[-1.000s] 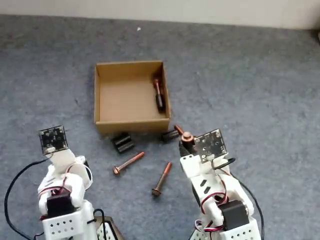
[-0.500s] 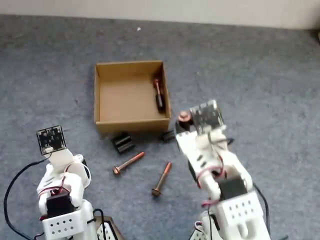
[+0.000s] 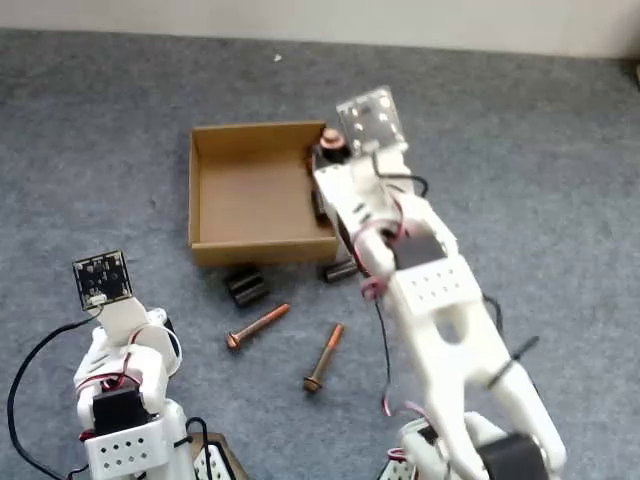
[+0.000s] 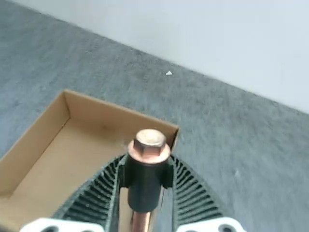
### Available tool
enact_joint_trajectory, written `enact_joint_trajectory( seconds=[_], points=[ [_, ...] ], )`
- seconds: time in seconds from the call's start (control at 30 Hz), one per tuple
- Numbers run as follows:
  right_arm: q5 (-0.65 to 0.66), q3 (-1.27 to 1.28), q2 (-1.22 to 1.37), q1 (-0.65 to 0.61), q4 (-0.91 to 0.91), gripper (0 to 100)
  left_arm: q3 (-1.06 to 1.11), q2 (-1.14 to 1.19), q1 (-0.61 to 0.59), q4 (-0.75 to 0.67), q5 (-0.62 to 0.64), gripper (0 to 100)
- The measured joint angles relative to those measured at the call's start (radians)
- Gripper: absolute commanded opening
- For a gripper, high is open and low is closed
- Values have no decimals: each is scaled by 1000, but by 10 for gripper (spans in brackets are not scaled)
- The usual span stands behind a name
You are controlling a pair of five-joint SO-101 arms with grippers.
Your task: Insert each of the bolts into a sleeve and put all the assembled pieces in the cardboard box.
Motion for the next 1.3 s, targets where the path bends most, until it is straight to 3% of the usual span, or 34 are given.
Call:
enact_joint_trajectory(
  seconds=[0.3, 0.77, 0.93, 1.07, 1.3],
  points=[
    [0, -176, 229, 0, -21, 5, 0, 0, 0, 0, 0, 7],
    [0, -204, 466, 0, -109, 43, 0, 0, 0, 0, 0, 7],
    [0, -206, 470, 2, -112, 169, 0, 0, 0, 0, 0, 7],
    [-2, -207, 425, 2, -110, 170, 0, 0, 0, 0, 0, 7],
    [-2, -209, 233, -14, 64, 170, 0, 0, 0, 0, 0, 7]
  ],
)
